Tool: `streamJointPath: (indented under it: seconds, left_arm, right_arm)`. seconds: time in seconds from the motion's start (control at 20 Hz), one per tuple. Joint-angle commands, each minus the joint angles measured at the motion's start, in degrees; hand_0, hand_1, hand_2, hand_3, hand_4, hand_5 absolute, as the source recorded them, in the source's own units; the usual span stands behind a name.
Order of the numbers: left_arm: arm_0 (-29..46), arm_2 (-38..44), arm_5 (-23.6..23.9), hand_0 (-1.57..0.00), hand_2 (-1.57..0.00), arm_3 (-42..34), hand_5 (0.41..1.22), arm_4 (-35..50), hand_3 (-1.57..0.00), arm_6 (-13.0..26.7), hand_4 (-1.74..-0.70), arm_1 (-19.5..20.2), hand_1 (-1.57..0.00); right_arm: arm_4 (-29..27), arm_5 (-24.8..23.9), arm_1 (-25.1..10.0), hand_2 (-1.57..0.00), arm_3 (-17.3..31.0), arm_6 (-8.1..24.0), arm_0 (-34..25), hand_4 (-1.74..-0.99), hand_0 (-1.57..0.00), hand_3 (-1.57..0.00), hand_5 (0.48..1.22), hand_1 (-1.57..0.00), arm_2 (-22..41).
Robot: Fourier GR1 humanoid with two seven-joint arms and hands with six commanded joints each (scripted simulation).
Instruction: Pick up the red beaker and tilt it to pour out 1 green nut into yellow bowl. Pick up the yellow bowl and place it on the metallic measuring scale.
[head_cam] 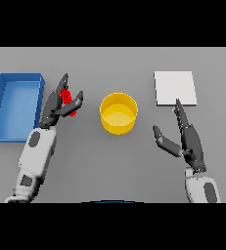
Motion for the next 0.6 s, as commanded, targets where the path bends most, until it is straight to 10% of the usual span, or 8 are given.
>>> streamJointPath:
  seconds: [0.0, 0.2, 0.4, 0.55]
  left_arm:
    - [-0.3, 0.4, 0.5, -0.08, -0.16, 0.9, 0.761, 0.3, -0.13, -1.0, -1.36, -0.7, -0.09]
    - [-2.0, 0.3, 5.8, -0.76, -0.84, 3.3, 0.999, -2.4, -0.88, -1.6, -1.52, -1.7, -0.78]
    - [-1.3, -1.4, 6.2, -1.24, -1.27, 2.6, 1.130, -4.0, -1.15, -3.5, -1.64, -1.5, -1.25]
    - [-1.8, -1.4, 5.8, -1.40, -1.42, 2.5, 1.174, -4.1, -1.36, -2.0, -1.54, -1.3, -1.41]
  right_arm:
    - [-0.4, 0.1, -0.4, 0.00, -0.8, 0.3, 0.1, -1.242, 0.00, 0.00, 0.645, 0.00, -0.4]
    - [-0.5, 0.2, -0.5, 0.00, -0.7, 0.5, -0.3, -1.239, 0.00, 0.00, 0.648, 0.00, -0.4]
    - [-0.3, 0.3, -0.4, 0.00, -0.9, 0.1, -0.3, -1.242, 0.00, 0.00, 0.650, 0.00, -0.1]
    - [-1.3, 0.8, 0.3, 0.00, -0.7, 0.2, -0.3, -1.255, 0.00, 0.00, 0.644, 0.00, 0.0]
